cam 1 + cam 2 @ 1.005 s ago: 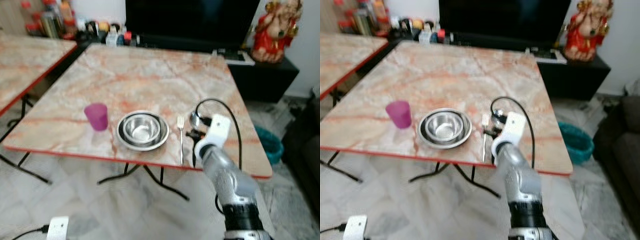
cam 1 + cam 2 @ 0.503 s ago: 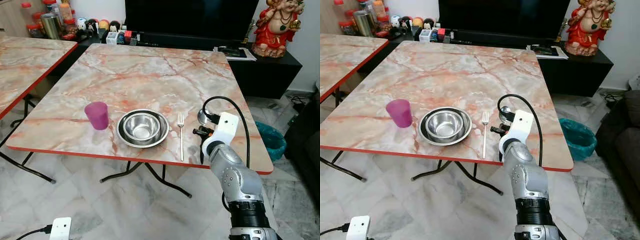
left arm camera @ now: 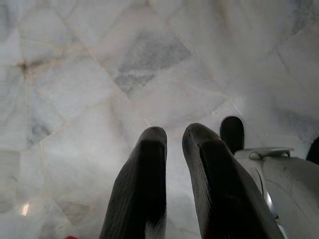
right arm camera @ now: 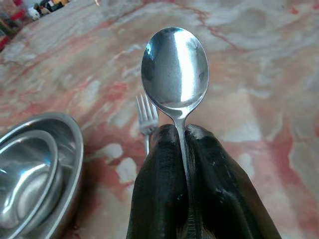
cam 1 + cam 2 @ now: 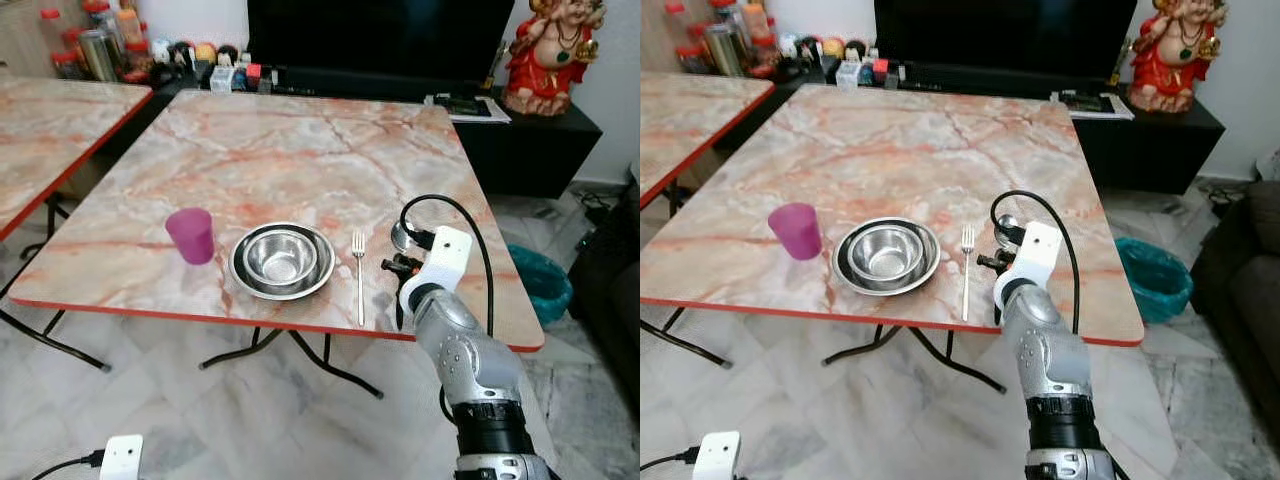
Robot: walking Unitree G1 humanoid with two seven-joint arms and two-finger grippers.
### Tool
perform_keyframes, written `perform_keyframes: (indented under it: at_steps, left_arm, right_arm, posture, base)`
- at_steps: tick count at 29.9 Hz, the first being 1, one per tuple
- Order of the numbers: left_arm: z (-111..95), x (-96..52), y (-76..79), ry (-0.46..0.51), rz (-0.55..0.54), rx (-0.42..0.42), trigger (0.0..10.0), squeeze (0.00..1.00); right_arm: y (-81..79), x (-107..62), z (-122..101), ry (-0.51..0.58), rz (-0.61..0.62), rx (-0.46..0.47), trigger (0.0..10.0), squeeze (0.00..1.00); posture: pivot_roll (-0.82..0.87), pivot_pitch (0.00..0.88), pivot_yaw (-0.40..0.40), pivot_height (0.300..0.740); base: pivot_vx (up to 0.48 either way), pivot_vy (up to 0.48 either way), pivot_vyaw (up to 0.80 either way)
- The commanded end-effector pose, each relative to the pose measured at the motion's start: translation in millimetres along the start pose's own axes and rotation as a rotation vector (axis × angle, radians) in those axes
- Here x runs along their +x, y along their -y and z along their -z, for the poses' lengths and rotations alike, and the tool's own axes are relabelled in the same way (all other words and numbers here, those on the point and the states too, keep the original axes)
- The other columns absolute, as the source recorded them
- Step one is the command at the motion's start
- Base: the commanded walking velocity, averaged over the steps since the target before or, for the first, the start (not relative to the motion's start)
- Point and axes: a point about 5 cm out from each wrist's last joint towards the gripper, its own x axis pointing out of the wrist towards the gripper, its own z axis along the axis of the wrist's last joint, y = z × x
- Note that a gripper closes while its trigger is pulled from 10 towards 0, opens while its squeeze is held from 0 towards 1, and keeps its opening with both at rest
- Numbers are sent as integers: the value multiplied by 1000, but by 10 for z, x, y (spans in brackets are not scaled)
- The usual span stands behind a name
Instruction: Setting the table
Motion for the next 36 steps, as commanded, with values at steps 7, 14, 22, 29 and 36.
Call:
perform_keyframes:
  at_steps: [7,14,22,29,36]
  left_arm:
    - [44,-7,-27,-22,-4,34,10000,0]
    - [47,-7,-23,-22,-4,26,10000,0]
    - [45,-7,-20,-20,-1,25,10000,0]
    - [46,-7,-19,-23,7,26,10000,0]
    - [51,-7,-21,-30,11,30,10000,0]
  right_arm:
    - [-28,-5,9,3,-11,-24,10000,0]
    - [-37,-4,14,0,-11,-20,10000,0]
    - [-40,-7,15,1,-10,-30,10000,0]
    - [-23,-8,36,-10,2,-41,10000,0]
    - [38,51,181,-93,69,-60,10000,0]
  posture:
    - [-10,95,-34,740]
    - [-8,96,-37,740]
    - [-9,100,-35,740]
    - [-10,100,-32,740]
    - [-7,102,-30,740]
  base:
    - [294,0,0]
    - [197,0,0]
    - [0,0,0]
    - [0,0,0]
    - [0,0,0]
